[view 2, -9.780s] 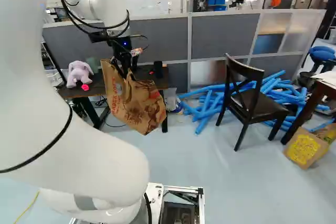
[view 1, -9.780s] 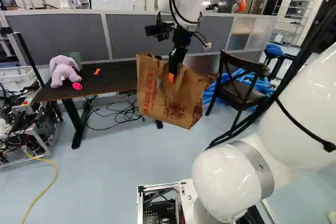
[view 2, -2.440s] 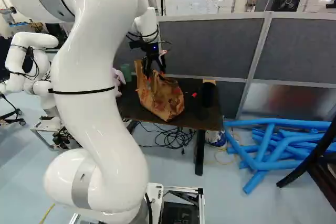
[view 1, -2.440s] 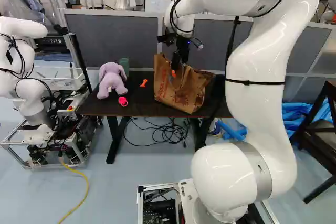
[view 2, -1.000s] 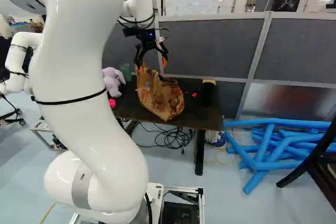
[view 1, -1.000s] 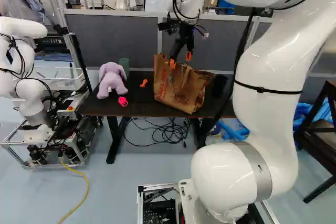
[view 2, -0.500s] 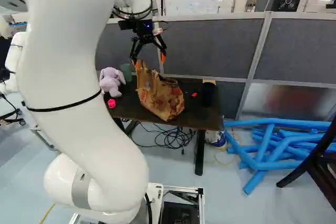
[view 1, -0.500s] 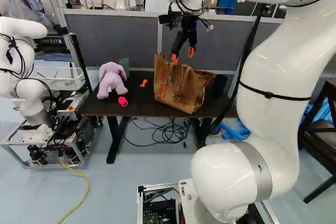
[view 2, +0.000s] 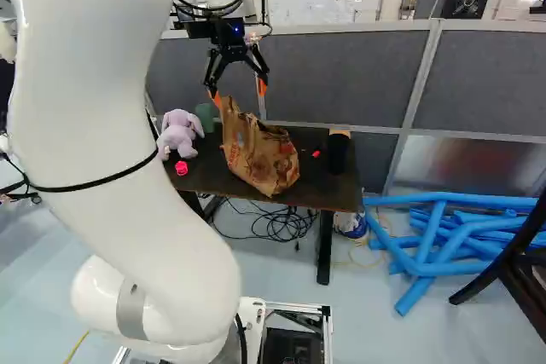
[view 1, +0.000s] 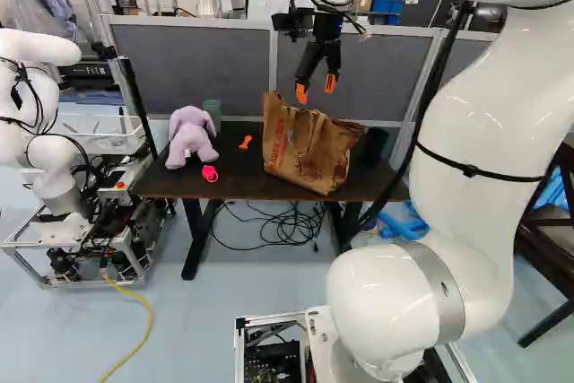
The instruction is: Pick up the bag on the ground and place it on the table
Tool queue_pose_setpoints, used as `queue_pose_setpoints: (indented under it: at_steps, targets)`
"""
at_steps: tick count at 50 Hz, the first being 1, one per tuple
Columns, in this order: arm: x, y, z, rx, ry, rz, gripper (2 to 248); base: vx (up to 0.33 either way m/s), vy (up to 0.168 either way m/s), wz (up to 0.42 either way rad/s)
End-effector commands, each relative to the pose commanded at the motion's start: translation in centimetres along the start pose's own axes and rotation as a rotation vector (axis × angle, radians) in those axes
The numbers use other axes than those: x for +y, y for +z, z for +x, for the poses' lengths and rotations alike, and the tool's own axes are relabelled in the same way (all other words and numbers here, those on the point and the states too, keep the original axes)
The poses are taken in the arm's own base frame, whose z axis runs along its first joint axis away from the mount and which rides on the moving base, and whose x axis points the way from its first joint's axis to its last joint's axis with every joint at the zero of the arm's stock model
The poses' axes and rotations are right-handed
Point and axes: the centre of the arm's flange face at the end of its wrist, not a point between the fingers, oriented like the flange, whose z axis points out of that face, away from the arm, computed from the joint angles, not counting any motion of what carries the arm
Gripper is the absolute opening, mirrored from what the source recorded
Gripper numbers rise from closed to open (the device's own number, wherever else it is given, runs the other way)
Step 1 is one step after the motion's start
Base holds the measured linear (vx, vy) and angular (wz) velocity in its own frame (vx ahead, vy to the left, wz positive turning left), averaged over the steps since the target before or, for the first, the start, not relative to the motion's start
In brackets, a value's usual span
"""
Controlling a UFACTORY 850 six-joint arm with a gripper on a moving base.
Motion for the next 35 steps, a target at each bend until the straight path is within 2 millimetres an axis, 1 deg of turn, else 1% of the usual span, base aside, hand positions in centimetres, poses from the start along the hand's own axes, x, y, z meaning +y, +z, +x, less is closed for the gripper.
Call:
queue_pose_setpoints:
  at_steps: [24,35]
  targets:
    - [-0.01,-0.02,-0.01,0.0,0.0,0.0,247,0.0,0.0,0.0]
    - [-0.01,-0.02,-0.01,0.0,0.0,0.0,247,-0.063,0.005,0.005]
